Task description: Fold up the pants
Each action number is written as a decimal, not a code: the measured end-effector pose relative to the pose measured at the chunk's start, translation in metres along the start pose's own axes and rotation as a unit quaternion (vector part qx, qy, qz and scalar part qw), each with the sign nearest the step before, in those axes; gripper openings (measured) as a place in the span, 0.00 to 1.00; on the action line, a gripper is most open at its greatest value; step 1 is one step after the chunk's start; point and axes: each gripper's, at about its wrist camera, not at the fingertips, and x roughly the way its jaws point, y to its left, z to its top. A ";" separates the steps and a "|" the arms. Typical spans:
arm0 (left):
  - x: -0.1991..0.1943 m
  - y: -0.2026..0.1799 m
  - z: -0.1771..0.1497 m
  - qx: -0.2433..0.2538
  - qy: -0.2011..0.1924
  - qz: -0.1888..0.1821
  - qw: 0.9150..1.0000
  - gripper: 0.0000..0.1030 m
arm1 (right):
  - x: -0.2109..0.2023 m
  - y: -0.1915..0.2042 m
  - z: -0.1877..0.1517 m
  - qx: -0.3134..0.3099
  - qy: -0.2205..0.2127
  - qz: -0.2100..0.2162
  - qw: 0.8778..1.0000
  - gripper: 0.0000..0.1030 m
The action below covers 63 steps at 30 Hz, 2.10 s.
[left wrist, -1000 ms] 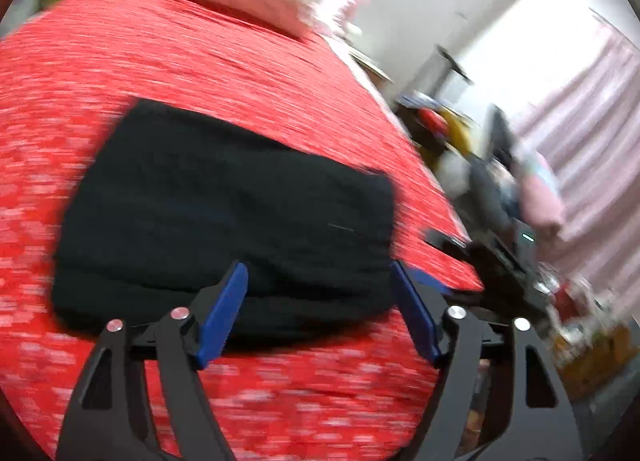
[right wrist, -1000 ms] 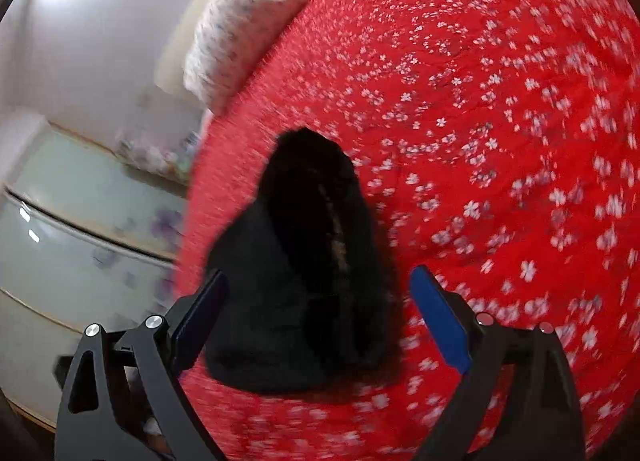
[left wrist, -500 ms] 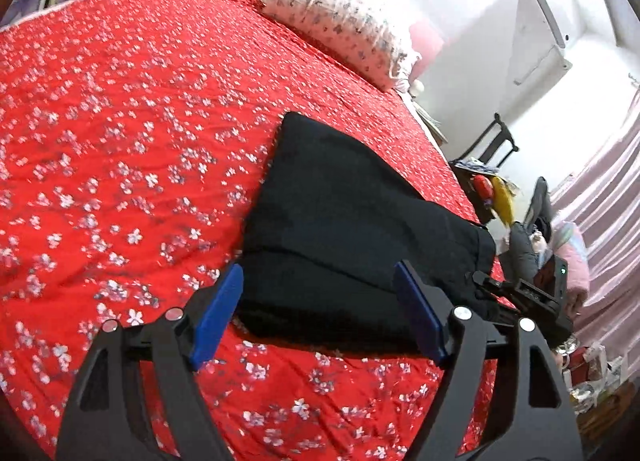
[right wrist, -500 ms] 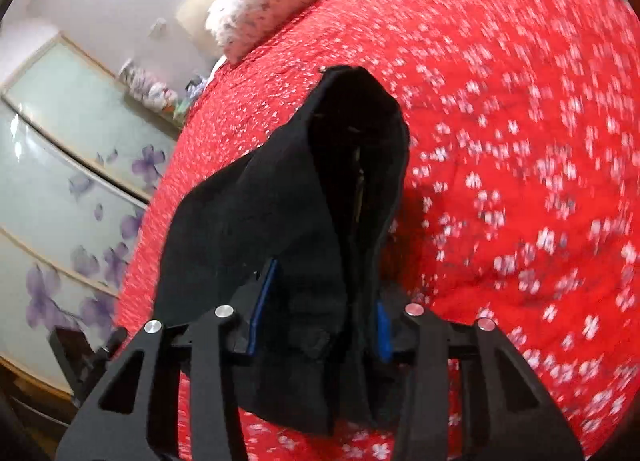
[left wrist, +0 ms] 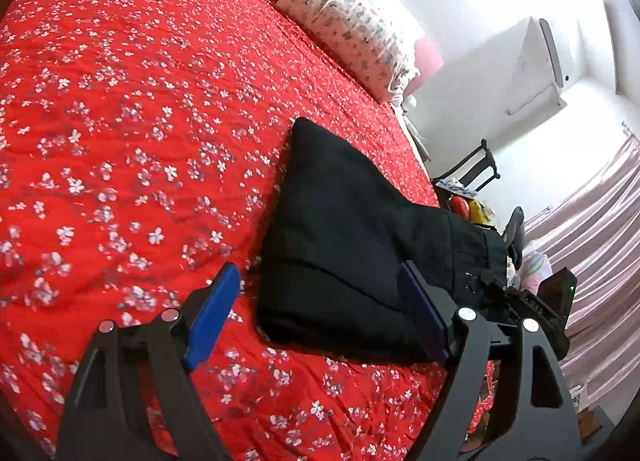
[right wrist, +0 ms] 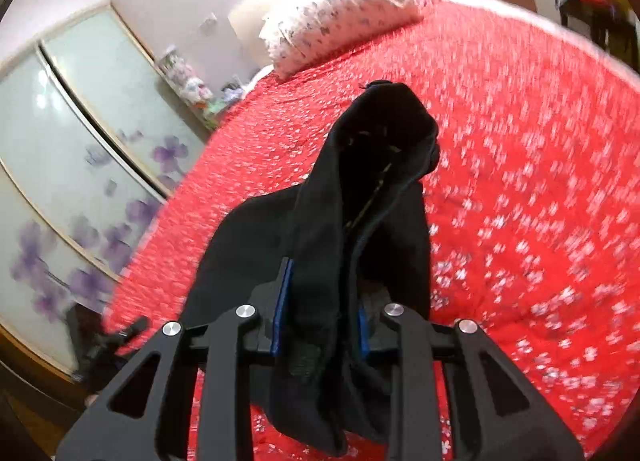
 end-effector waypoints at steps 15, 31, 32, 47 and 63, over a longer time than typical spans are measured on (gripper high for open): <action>-0.003 -0.021 -0.015 0.076 0.052 -0.057 0.994 0.83 | 0.007 0.033 0.025 0.085 0.005 0.196 0.977 0.22; 0.115 -0.155 -0.121 0.151 0.180 -0.123 0.964 0.90 | 0.012 -0.050 0.015 0.197 -0.006 0.249 0.948 0.20; 0.114 -0.151 -0.122 0.135 0.168 -0.121 0.969 0.90 | 0.013 -0.051 0.015 0.195 -0.005 0.250 0.948 0.20; 0.059 -0.085 -0.078 -0.046 0.016 -0.085 0.995 0.61 | 0.009 -0.052 0.011 0.200 -0.016 0.264 0.943 0.20; 0.004 -0.037 -0.025 -0.034 0.003 -0.015 0.999 0.76 | 0.011 -0.082 0.000 0.240 -0.014 0.215 0.947 0.20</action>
